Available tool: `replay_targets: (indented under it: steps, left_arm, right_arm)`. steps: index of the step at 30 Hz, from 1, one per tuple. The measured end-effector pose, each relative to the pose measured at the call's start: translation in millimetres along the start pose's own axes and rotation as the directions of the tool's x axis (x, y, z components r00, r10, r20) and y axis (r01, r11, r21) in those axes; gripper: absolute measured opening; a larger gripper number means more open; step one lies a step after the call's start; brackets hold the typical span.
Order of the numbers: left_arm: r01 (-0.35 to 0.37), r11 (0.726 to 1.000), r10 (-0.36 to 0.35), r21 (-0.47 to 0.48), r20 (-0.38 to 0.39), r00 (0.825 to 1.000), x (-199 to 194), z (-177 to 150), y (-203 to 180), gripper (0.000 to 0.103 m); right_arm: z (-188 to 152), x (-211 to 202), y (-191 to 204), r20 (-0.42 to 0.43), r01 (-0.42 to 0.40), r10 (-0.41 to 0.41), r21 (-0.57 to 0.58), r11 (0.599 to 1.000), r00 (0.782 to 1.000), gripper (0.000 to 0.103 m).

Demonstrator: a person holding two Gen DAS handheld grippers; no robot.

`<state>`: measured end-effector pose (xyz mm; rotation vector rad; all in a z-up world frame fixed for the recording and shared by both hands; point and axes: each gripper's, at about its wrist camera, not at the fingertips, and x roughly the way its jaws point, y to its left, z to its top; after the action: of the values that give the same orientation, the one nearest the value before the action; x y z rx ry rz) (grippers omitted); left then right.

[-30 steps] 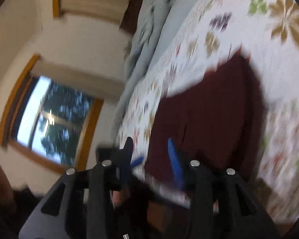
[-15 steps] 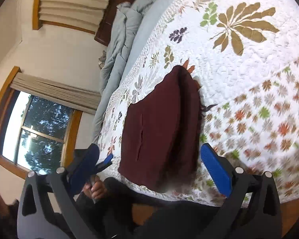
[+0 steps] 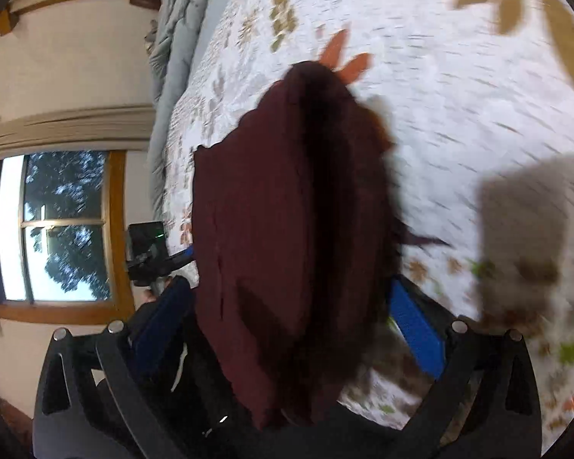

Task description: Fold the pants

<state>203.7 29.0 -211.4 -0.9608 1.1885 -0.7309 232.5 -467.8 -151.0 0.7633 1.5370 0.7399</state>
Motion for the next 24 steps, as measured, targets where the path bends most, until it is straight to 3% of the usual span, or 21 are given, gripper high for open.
replay_targets:
  steps: [6, 9, 15, 16, 17, 19, 22, 24]
  left_arm:
    - [0.013, 1.000, -0.014, -0.008, -0.030, 0.999, 14, 1, 2, 0.087]
    - [0.025, 1.000, -0.025, 0.000, -0.033, 0.999, 11, 2, 0, 0.087]
    - [0.049, 0.999, -0.049, -0.010, -0.057, 0.997, 25, 3, 3, 0.087]
    - [0.051, 0.999, -0.052, -0.008, -0.060, 0.997, 25, 3, 3, 0.087]
    - [0.055, 0.998, -0.056, -0.013, -0.067, 0.996, 26, 4, 4, 0.087]
    - [0.037, 0.999, -0.038, -0.020, -0.082, 0.996, 26, 7, 7, 0.087]
    - [-0.007, 1.000, 0.006, -0.003, -0.102, 0.995, 33, 8, 4, 0.087]
    - [-0.053, 0.998, 0.056, 0.030, -0.119, 0.991, 43, 7, -2, 0.088]
  right_arm:
    - [11, 43, 20, -0.082, 0.032, -0.037, -0.052, 0.998, 0.996, 0.101]
    - [11, 39, 15, -0.064, -0.029, 0.026, -0.042, 0.999, 0.998, 0.100]
    - [11, 65, 34, -0.100, -0.027, 0.020, -0.065, 0.997, 0.995, 0.101]
    - [14, 62, 25, -0.102, -0.046, 0.040, -0.053, 0.998, 0.994, 0.096]
    - [12, 52, 14, -0.097, -0.070, 0.067, -0.032, 0.997, 0.993, 0.083]
    - [13, 49, 5, -0.092, -0.066, 0.065, -0.004, 0.998, 0.994, 0.077]
    - [12, 58, 18, -0.091, -0.069, 0.067, -0.021, 0.997, 0.994, 0.101]
    - [11, 72, 34, -0.110, -0.009, 0.002, -0.069, 0.998, 0.994, 0.101]
